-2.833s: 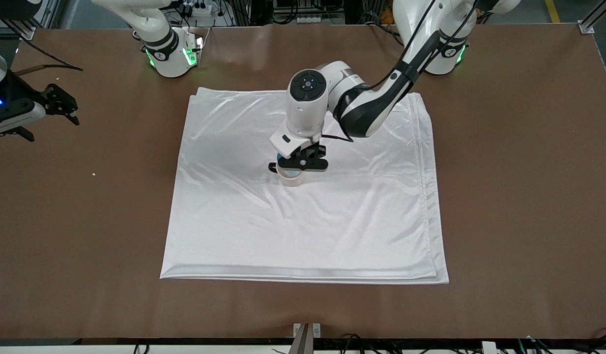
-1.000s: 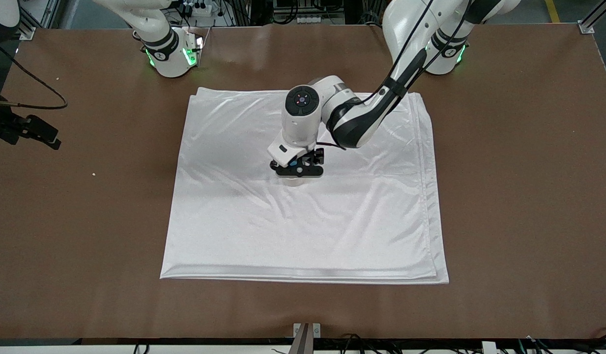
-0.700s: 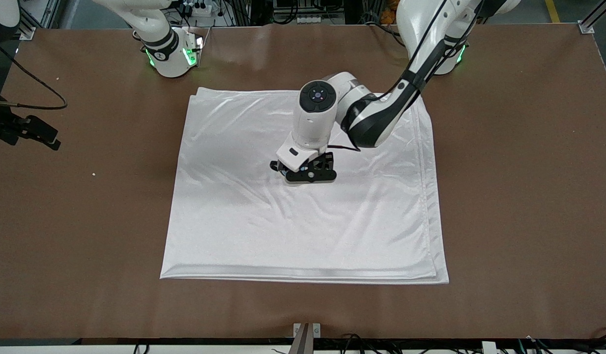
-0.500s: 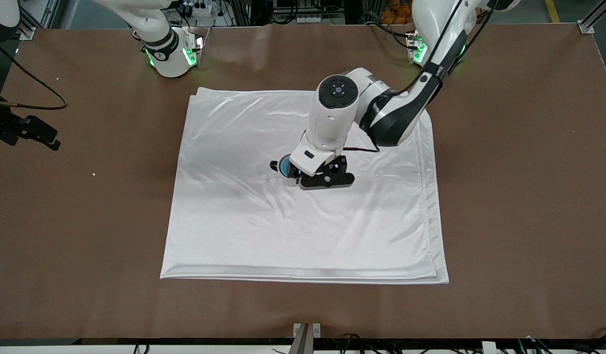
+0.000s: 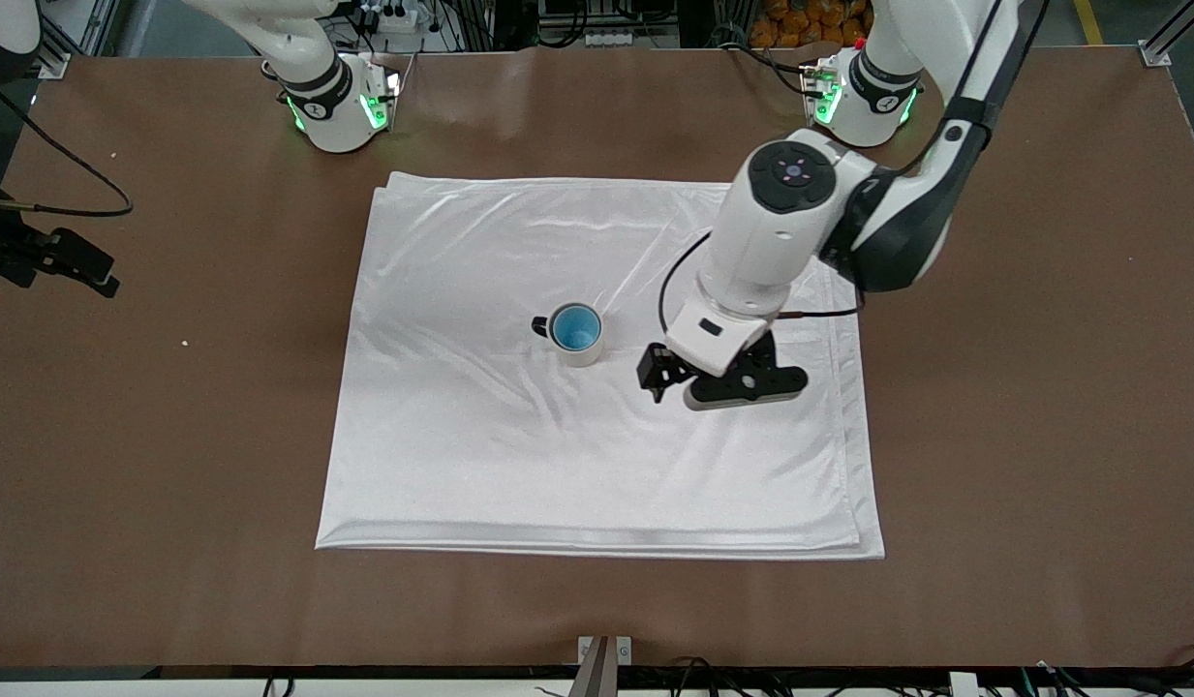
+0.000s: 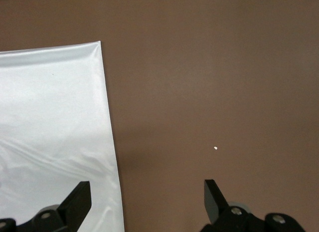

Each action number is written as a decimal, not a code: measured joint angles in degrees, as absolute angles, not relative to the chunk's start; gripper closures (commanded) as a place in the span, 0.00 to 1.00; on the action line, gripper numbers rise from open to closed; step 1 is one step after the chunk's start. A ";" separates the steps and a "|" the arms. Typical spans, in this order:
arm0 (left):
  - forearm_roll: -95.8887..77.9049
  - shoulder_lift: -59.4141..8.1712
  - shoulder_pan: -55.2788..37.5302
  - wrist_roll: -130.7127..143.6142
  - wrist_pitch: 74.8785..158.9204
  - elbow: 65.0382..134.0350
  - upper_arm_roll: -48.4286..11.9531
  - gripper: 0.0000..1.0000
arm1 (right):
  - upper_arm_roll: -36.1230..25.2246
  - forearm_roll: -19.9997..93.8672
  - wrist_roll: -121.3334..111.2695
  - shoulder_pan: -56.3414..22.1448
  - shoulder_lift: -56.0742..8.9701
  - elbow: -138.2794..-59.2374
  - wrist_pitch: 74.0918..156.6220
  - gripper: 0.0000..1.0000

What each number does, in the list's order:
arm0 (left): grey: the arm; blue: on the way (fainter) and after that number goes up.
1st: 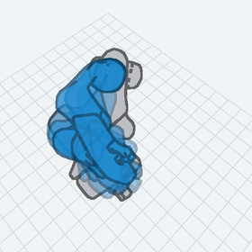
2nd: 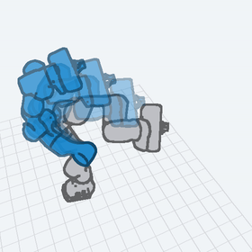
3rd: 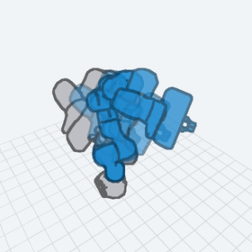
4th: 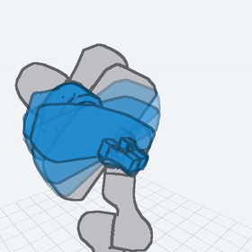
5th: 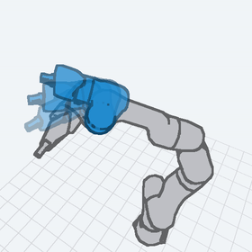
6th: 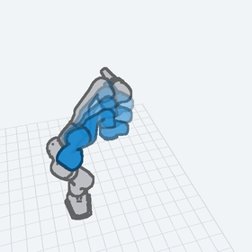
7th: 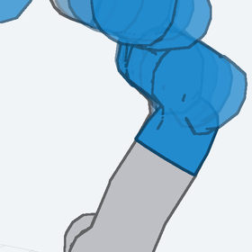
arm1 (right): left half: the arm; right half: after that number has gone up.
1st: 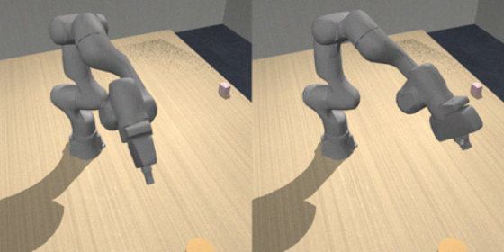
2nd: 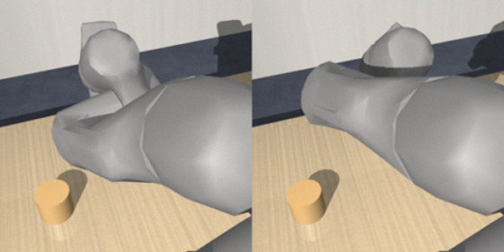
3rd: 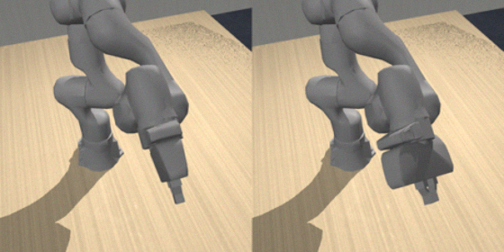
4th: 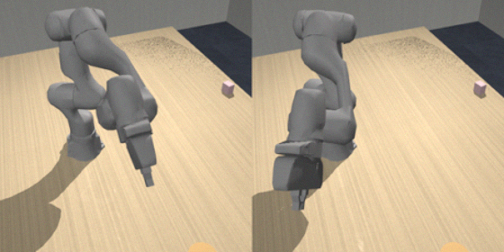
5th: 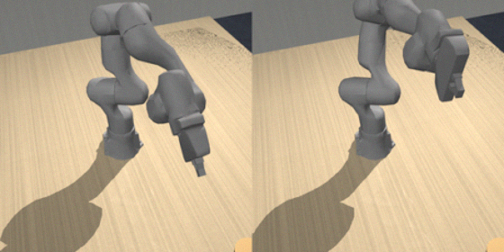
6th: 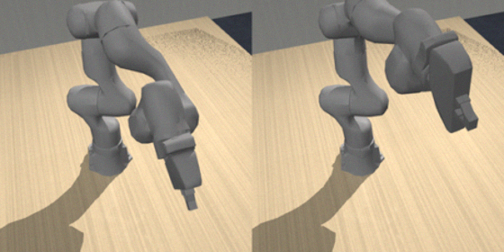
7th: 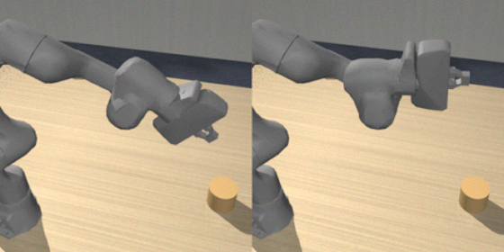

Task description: Place blue cup into white mug on cloth

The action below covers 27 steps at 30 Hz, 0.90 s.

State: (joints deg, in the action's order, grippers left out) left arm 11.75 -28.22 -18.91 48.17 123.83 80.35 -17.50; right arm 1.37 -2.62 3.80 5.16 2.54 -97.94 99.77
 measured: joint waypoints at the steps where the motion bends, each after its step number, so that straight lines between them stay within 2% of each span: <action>1: 11.75 -27.95 -18.18 47.98 123.83 80.35 -17.50 0.00 | 1.39 -2.62 3.80 5.16 2.54 -97.94 99.77 0.00; 11: 11.88 -24.92 -13.70 47.45 123.60 80.36 -17.34 0.00 | 1.47 -2.60 3.80 5.16 2.54 -97.94 99.80 0.00; 27: 12.12 -20.79 -4.65 34.74 116.87 80.37 -17.32 0.00 | 1.50 -2.60 3.81 5.15 2.54 -97.94 99.80 0.00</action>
